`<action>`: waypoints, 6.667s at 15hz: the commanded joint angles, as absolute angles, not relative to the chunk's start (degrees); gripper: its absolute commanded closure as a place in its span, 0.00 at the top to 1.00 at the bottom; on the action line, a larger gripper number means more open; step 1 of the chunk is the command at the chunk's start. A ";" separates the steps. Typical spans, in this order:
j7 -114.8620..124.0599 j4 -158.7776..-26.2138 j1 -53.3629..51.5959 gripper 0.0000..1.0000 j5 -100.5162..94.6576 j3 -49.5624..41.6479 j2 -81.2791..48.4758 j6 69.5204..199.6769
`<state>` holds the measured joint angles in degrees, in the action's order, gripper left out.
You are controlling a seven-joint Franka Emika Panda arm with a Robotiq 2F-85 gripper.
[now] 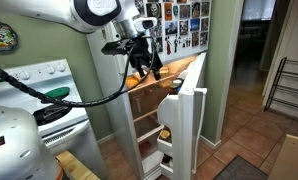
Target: Close the bottom fridge door
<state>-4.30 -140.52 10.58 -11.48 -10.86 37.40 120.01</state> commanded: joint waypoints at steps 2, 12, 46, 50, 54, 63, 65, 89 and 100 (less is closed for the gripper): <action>-8.59 -137.41 10.21 1.00 -7.24 -16.20 33.46 124.04; -8.57 -137.65 9.72 1.00 -5.50 -15.19 32.13 127.15; -43.06 -124.82 10.15 1.00 28.51 -23.87 8.99 124.88; -47.99 -122.42 10.98 1.00 31.49 -23.49 8.09 111.61; -51.76 -119.60 11.54 1.00 33.95 -23.41 7.09 97.81; -51.33 -116.59 14.47 1.00 35.72 -22.26 7.33 91.29; -51.22 -116.59 14.76 1.00 35.71 -22.32 7.31 91.36; -60.46 -119.96 16.96 1.00 59.22 -17.66 -11.80 76.09; -53.34 -122.15 16.89 1.00 76.90 -15.43 -19.55 77.53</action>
